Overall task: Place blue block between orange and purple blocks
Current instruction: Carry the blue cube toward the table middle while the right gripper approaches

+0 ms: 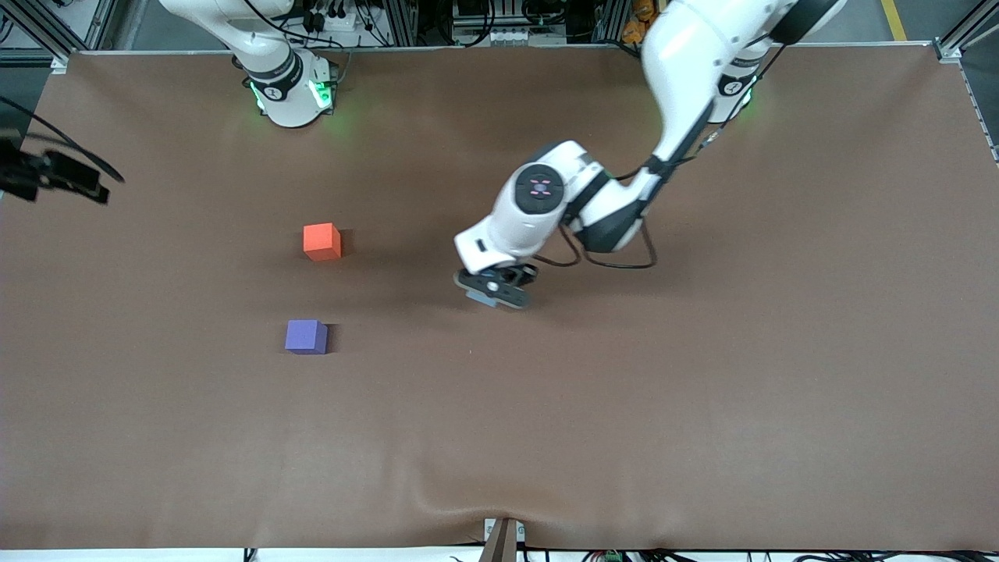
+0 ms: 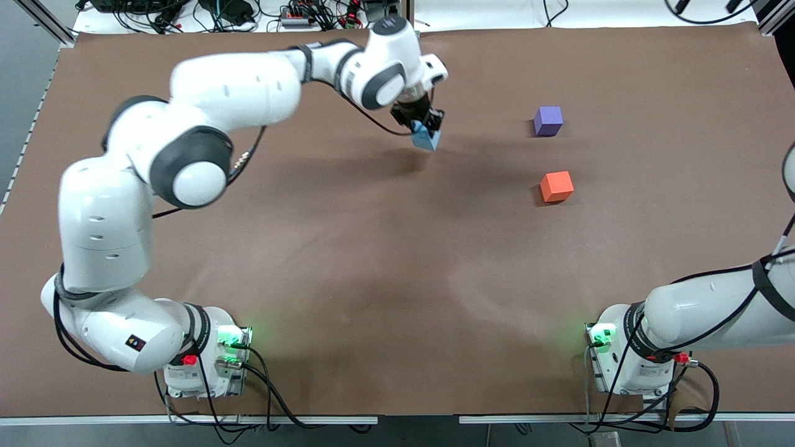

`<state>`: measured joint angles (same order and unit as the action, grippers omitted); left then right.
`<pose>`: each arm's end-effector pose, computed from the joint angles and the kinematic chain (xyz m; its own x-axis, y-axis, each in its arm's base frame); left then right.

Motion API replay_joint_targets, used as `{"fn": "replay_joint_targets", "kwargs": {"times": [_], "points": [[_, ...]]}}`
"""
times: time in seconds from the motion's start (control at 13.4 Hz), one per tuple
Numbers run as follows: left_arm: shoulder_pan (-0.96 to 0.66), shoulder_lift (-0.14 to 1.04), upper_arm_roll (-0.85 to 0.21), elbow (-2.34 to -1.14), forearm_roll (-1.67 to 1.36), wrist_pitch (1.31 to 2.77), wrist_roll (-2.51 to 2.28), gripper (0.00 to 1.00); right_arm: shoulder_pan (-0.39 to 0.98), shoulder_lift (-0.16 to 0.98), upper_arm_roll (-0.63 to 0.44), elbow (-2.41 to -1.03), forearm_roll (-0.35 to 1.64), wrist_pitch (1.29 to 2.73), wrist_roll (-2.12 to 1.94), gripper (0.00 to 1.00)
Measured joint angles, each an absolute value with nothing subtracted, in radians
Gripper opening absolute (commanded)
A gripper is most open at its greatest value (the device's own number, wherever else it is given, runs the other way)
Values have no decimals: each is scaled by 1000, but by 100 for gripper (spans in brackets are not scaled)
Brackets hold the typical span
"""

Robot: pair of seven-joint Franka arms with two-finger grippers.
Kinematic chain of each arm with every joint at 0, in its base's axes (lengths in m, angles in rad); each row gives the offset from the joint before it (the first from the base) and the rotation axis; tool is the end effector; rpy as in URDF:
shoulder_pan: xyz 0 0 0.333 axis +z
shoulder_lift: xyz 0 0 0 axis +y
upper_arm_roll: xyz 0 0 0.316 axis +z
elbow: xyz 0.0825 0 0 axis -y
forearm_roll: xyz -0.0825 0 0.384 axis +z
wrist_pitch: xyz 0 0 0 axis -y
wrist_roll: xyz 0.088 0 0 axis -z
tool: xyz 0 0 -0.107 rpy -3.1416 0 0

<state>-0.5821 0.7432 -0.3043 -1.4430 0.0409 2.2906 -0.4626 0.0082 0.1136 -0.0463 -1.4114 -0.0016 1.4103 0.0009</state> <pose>0.5000 -0.5401 0.2765 0.9371 -0.3467 0.0406 -0.3472 -0.9141 0.2095 0.5724 -0.0203 0.6213 0.9927 -0.0393 -0.1143 -0.0388 -0.9992 0.0070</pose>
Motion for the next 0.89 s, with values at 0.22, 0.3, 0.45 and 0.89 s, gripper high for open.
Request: {"fn": "replay_joint_targets", "kwargs": {"times": [0.22, 0.3, 0.45, 0.89], "points": [[-674, 813, -244, -1411, 41, 2291, -504, 0, 47, 227, -44, -1414, 1, 1517, 1, 100], [-688, 831, -237, -1403, 41, 2291, -516, 37, 66, 262, -44, -1413, 1, 1536, 4, 100], [-696, 848, -233, -1388, 41, 2291, -526, 100, 88, 313, -43, -1412, 22, 1568, 7, 100], [-670, 758, -188, -1331, 104, 2204, -557, 100, 152, 466, -38, -1424, 201, 1682, -2, 100]]}}
